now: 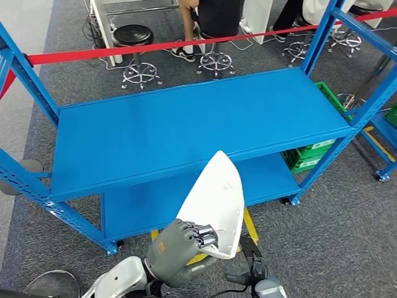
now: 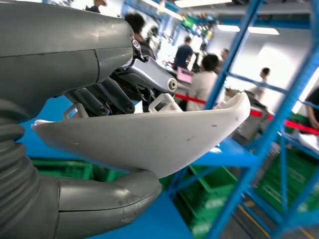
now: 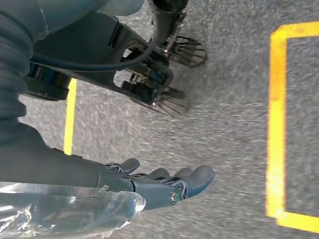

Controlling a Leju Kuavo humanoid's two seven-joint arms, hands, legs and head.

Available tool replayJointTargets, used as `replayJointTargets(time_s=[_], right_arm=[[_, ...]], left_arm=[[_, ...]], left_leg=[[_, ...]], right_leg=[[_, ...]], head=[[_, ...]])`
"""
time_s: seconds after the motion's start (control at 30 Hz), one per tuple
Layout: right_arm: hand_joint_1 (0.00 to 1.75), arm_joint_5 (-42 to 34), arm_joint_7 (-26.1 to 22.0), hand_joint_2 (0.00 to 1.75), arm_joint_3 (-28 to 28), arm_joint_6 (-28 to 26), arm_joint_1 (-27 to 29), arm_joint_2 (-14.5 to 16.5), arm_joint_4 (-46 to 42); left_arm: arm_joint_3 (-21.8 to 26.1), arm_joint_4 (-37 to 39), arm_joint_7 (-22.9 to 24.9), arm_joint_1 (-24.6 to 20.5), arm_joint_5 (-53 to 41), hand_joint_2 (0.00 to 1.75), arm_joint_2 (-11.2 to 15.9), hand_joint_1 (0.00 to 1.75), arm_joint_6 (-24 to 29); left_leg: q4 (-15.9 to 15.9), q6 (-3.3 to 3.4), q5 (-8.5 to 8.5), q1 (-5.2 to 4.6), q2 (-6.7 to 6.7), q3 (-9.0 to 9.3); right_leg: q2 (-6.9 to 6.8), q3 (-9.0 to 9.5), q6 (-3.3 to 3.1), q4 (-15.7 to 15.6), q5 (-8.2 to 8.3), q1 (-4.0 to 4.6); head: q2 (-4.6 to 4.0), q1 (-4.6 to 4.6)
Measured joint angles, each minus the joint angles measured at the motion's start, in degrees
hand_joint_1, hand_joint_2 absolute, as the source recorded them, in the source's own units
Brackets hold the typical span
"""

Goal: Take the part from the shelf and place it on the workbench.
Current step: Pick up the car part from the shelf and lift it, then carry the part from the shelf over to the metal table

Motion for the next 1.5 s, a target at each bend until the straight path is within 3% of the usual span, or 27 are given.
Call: replayJointTargets(time_s=[0.03, 0.1, 0.17, 0.2, 0.27, 0.3, 0.37, 0.43, 0.5, 0.57, 0.6, 0.67, 0.7, 0.77, 0.83, 0.93, 0.97, 1.0, 1.07, 1.13, 1.2, 1.23, 1.3, 1.33, 1.4, 1.47, 1.5], right_arm=[[0.0, 0.03, -0.01, 1.75, -0.04, 0.03, 0.01, -0.06, 0.0], [0.0, 0.19, -0.07, 1.75, -0.1, 0.15, -0.12, -0.14, 0.0], [0.0, 0.49, -0.22, 1.75, -0.15, 0.33, -0.52, -0.14, 0.01], [0.0, 0.69, -0.28, 1.75, -0.16, 0.42, -0.72, -0.15, 0.01], [0.0, 1.1, -0.32, 1.75, -0.17, 0.62, -0.8, -0.2, 0.03], [0.0, 1.28, -0.29, 1.75, -0.2, 0.72, -0.74, -0.23, 0.03], [0.0, 1.44, -0.29, 1.75, -0.26, 0.93, -0.76, -0.2, 0.05], [0.0, 1.45, -0.35, 1.75, -0.29, 1.04, -0.87, -0.16, 0.08], [0.0, 1.45, -0.43, 1.75, -0.35, 1.08, -0.76, -0.17, 0.1], [0.0, 1.45, -0.54, 1.75, -0.5, 1.08, -0.66, -0.18, 0.11], [0.0, 1.46, -0.61, 1.75, -0.6, 1.09, -0.67, -0.17, 0.11], [0.0, 1.47, -0.77, 1.75, -0.78, 1.11, -0.78, -0.16, 0.11], [0.0, 1.47, -0.83, 1.75, -0.85, 1.12, -0.83, -0.16, 0.11], [0.0, 1.47, -0.89, 1.75, -0.97, 1.16, -0.72, -0.21, 0.11], [0.0, 1.47, -0.87, 1.75, -1.16, 1.23, -0.48, -0.29, 0.13], [0.0, 1.47, -0.9, 1.75, -1.33, 1.27, -0.59, -0.33, 0.16], [0.0, 1.48, -0.91, 1.75, -1.35, 1.27, -0.66, -0.33, 0.17], [0.0, 1.5, -0.92, 1.75, -1.37, 1.27, -0.67, -0.33, 0.18], [0.0, 1.55, -0.92, 1.75, -1.41, 1.27, -0.63, -0.33, 0.2], [0.0, 1.59, -0.94, 1.75, -1.44, 1.27, -0.83, -0.25, 0.2], [0.0, 1.66, -1.03, 1.75, -1.45, 1.26, -1.26, -0.04, 0.2], [0.0, 1.77, -1.09, 1.75, -1.46, 1.25, -1.39, 0.07, 0.2], [0.0, 1.97, -1.47, 1.75, -1.44, 1.21, -1.3, 0.23, 0.23], [0.0, 1.44, -2.3, 1.75, -1.22, 1.12, -1.6, 0.4, 0.5], [0.0, -2.0, -5.74, 1.75, 1.35, 1.08, -4.83, 1.25, 2.75], [0.0, -6.0, -6.67, 1.75, 6.47, 2.64, -11.95, 2.13, 6.77], [0.0, -7.12, -5.59, 1.75, 8.81, 3.75, -15.84, 2.38, 8.56]], left_arm=[[-0.16, 0.17, 0.03, -0.14, 0.21, 1.75, 0.03, 1.75, -0.07], [-0.44, 0.42, 0.06, -0.41, 0.46, 1.75, 0.05, 1.75, -0.1], [-0.75, 0.5, -0.06, -0.71, 0.42, 1.75, 0.15, 1.75, 0.48], [-0.96, 0.5, -0.14, -0.88, 0.28, 1.75, 0.26, 1.75, 1.09], [-1.4, 0.51, -0.26, -1.13, -0.2, 1.75, 0.57, 1.75, 2.62], [-1.56, 0.51, -0.26, -1.18, -0.43, 1.75, 0.74, 1.75, 3.5], [-1.81, 0.51, -0.02, -1.16, -0.49, 1.75, 1.11, 1.75, 5.21], [-2.05, 0.51, 0.48, -0.91, 0.04, 1.75, 1.57, 1.75, 6.69], [-2.18, 0.51, 1.0, -0.53, 0.89, 1.75, 2.07, 1.75, 7.64], [-2.37, 0.51, 1.57, -0.32, 2.25, 1.75, 2.54, 1.75, 8.24], [-2.57, 0.54, 1.88, -0.37, 3.1, 1.75, 2.75, 1.75, 8.5], [-3.14, 0.74, 2.4, -0.57, 4.7, 1.75, 3.19, 1.75, 9.07], [-3.42, 0.88, 2.56, -0.72, 5.18, 1.75, 3.37, 1.75, 9.32], [-3.9, 1.18, 2.77, -1.05, 5.85, 1.75, 3.62, 1.75, 9.57], [-4.36, 1.48, 2.96, -1.36, 6.43, 1.75, 3.79, 1.75, 9.6], [-4.68, 1.83, 3.04, -1.57, 7.01, 1.75, 3.88, 1.75, 9.58], [-4.75, 1.93, 3.04, -1.63, 7.14, 1.75, 3.9, 1.75, 9.57], [-4.82, 2.02, 3.04, -1.69, 7.23, 1.75, 3.93, 1.75, 9.56], [-4.92, 2.11, 3.05, -1.76, 7.35, 1.75, 3.97, 1.75, 9.55], [-4.96, 2.12, 3.06, -1.78, 7.38, 1.75, 3.98, 1.75, 9.57], [-4.98, 2.14, 3.08, -1.8, 7.43, 1.75, 4.03, 1.75, 9.67], [-5.0, 2.14, 3.12, -1.81, 7.46, 1.75, 4.08, 1.75, 9.81], [-5.05, 2.13, 3.29, -1.83, 7.24, 1.75, 4.24, 1.75, 10.38], [-4.93, 2.05, 3.46, -1.7, 6.79, 1.75, 4.18, 1.75, 10.61], [-3.85, 1.88, 3.65, -1.07, 5.01, 1.75, 3.51, 1.75, 10.03], [-1.87, 1.8, 2.62, -0.22, 3.36, 1.75, 2.01, 1.75, 7.89], [-0.85, 1.8, 1.74, 0.16, 2.91, 1.75, 1.17, 1.75, 6.81]], left_leg=[[0.04, -0.08, 0.5, -0.04, 0.67, -0.68], [0.18, -0.45, 1.36, -0.15, 1.87, -1.77], [0.36, -1.01, 2.08, -0.38, 2.98, -2.31], [0.38, -1.3, 2.48, -0.46, 3.56, -2.41], [0.28, -1.92, 3.13, -0.38, 4.51, -2.52], [0.59, -2.34, 2.5, -0.24, 3.82, -2.74], [4.02, -3.03, -1.71, -0.07, 1.06, -3.93], [10.91, -3.22, -7.2, -0.06, -1.02, -5.82], [15.49, -2.99, -8.63, -0.1, -1.31, -6.27], [13.22, -2.57, -5.96, -0.11, -1.71, -3.47], [9.86, -2.3, -4.64, -0.09, -2.61, -0.93], [2.45, -1.71, -4.28, -0.06, -4.74, 3.99], [0.28, -1.47, -4.66, -0.11, -5.41, 5.23], [-0.68, -0.91, -4.39, -0.22, -4.81, 5.21], [-0.83, -0.05, -3.16, -0.16, -3.54, 4.39], [-0.9, 0.62, -1.19, -0.23, -1.58, 2.32], [-0.86, 0.61, -0.55, -0.28, -0.88, 1.51], [-0.82, 0.56, 0.1, -0.3, -0.1, 0.65], [-0.7, 0.3, 1.3, -0.31, 1.34, -1.02], [-0.43, -0.2, 2.25, -0.41, 2.55, -2.29], [-0.14, -0.77, 3.04, -0.61, 3.67, -2.83], [-0.09, -1.0, 3.43, -0.61, 4.26, -2.93], [-0.01, -1.52, 3.76, -0.26, 4.78, -3.13], [0.71, -1.85, 2.66, -0.07, 3.9, -3.54], [5.45, -2.36, -2.33, 0.13, 0.77, -5.44], [13.09, -2.3, -7.25, -0.01, -1.16, -7.94], [15.77, -2.14, -8.04, -0.13, -1.47, -8.53]], right_leg=[[-0.16, 1.36, 0.02, -0.45, 1.37, 0.01], [-1.72, 6.78, -0.06, -6.6, 3.47, 0.11], [-3.75, 12.2, -0.6, -14.42, 2.62, 0.58], [-4.16, 13.34, -1.04, -16.62, 1.98, 0.84], [-3.3, 12.89, -2.19, -17.48, 2.37, 1.04], [-2.73, 12.4, -2.71, -17.5, 2.91, 1.0], [-1.61, 11.13, -3.58, -17.63, 4.32, 0.77], [-0.35, 9.33, -3.91, -17.59, 5.8, 0.77], [0.95, 7.48, -3.91, -17.54, 7.23, 0.85], [2.24, 5.7, -3.73, -17.49, 8.69, 0.85], [2.84, 4.94, -3.55, -17.47, 9.39, 0.78], [4.0, 3.73, -3.01, -17.47, 10.78, 0.76], [4.5, 3.38, -2.66, -17.6, 11.5, 0.71], [5.48, 3.06, -1.85, -18.24, 12.94, 0.58], [4.43, 2.26, -1.24, -17.34, 11.43, 0.59], [0.8, -0.33, -0.75, -7.97, 2.66, 0.66], [0.29, -0.89, -0.58, -4.07, 0.88, 0.63], [0.02, -0.84, -0.44, -1.23, 0.64, 0.59], [-0.45, 1.9, -0.27, -1.05, 3.29, 0.52], [-2.6, 8.49, -0.13, -8.35, 4.32, 0.62], [-4.55, 13.7, -0.76, -15.96, 2.51, 1.04], [-4.62, 14.51, -1.27, -17.85, 1.81, 1.34], [-3.56, 13.66, -2.54, -18.31, 2.51, 1.57], [-3.01, 13.11, -3.15, -18.29, 3.15, 1.61], [-1.42, 11.4, -4.07, -18.27, 4.87, 1.53], [0.83, 9.02, -4.36, -18.19, 6.77, 1.56], [1.81, 7.95, -4.33, -18.16, 7.63, 1.57]], head=[[0.0, 0.01], [0.0, 0.01], [0.0, -0.08], [0.0, -0.14], [0.0, -0.24], [0.0, -0.24], [0.0, -0.45], [0.0, -0.72], [0.0, -0.79], [0.0, -0.79], [0.0, -0.79], [0.0, -0.77], [0.0, -0.8], [0.0, -0.85], [0.0, -0.65], [0.0, -0.13], [0.0, -0.11], [0.0, -0.11], [0.0, -0.1], [0.0, -0.09], [0.0, -0.31], [0.0, -0.46], [0.0, -0.71], [0.0, -0.73], [0.0, -0.79], [0.0, -0.95], [0.0, -1.03]])
